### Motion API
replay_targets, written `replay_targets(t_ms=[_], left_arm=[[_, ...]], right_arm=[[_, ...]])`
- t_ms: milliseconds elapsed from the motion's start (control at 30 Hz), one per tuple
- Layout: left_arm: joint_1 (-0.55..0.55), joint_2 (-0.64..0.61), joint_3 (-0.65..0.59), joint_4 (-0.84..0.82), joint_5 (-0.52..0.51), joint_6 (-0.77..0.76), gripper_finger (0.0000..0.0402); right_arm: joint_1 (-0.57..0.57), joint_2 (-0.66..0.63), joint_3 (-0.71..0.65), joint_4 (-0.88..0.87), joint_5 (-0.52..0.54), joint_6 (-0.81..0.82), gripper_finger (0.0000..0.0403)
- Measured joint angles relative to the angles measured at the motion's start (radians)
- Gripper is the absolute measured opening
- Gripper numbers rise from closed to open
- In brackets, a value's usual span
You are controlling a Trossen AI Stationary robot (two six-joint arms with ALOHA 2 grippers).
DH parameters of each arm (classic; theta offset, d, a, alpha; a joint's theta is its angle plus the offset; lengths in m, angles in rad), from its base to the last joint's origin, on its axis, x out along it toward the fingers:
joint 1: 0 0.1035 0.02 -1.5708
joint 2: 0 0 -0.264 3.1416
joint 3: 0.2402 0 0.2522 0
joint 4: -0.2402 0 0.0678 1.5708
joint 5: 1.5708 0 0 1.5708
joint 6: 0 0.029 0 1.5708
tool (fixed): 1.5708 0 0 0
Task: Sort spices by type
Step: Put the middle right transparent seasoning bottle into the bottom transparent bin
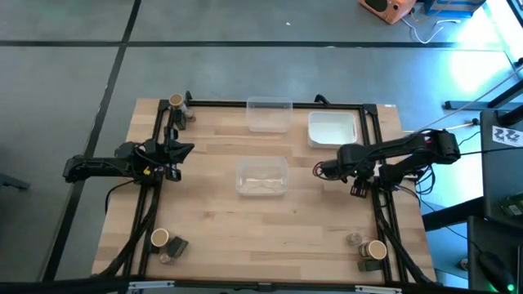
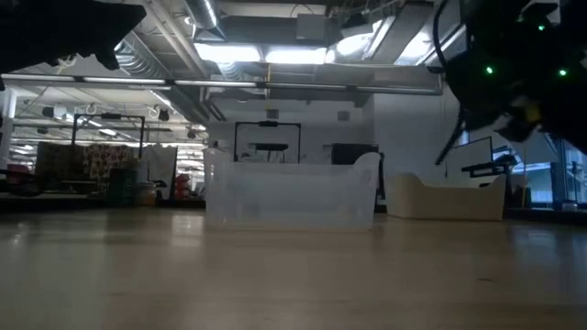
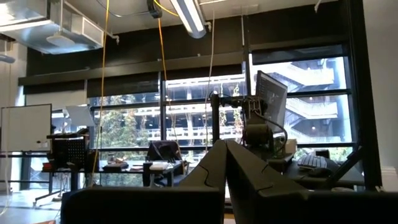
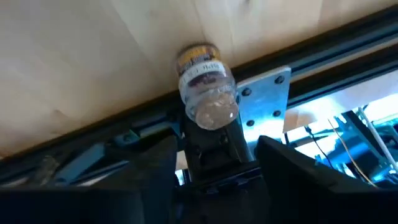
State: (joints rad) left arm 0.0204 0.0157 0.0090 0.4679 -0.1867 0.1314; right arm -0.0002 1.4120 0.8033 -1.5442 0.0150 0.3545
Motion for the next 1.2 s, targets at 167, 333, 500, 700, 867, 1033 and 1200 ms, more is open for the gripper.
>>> replay_targets(t_ms=[167, 333, 500, 700, 867, 1033, 1200], left_arm=[[0.0, 0.0, 0.0, -0.001, 0.0, 0.0, 0.0], [0.0, 0.0, 0.0, -0.002, 0.0, 0.0, 0.0], [0.0, 0.0, 0.0, -0.006, 0.0, 0.0, 0.0], [0.0, 0.0, 0.0, -0.007, 0.0, 0.008, 0.0], [0.0, 0.0, 0.0, -0.007, 0.0, 0.009, 0.0], [0.0, 0.0, 0.0, -0.008, 0.0, 0.008, 0.0], [0.0, 0.0, 0.0, -0.007, 0.0, 0.01, 0.0]], right_arm=[[0.0, 0.021, -0.03, 0.045, 0.036, -0.027, 0.0252], [0.0, 0.099, -0.066, 0.084, 0.065, -0.104, 0.0252], [0.0, 0.196, -0.067, 0.088, 0.052, -0.128, 0.0253], [0.0, 0.255, -0.073, 0.153, 0.045, -0.151, 0.0253], [0.0, 0.263, -0.073, 0.192, 0.045, -0.18, 0.0251], [0.0, 0.262, -0.073, 0.19, 0.052, -0.184, 0.0205], [0.0, 0.261, -0.06, 0.179, 0.055, -0.189, 0.013]])
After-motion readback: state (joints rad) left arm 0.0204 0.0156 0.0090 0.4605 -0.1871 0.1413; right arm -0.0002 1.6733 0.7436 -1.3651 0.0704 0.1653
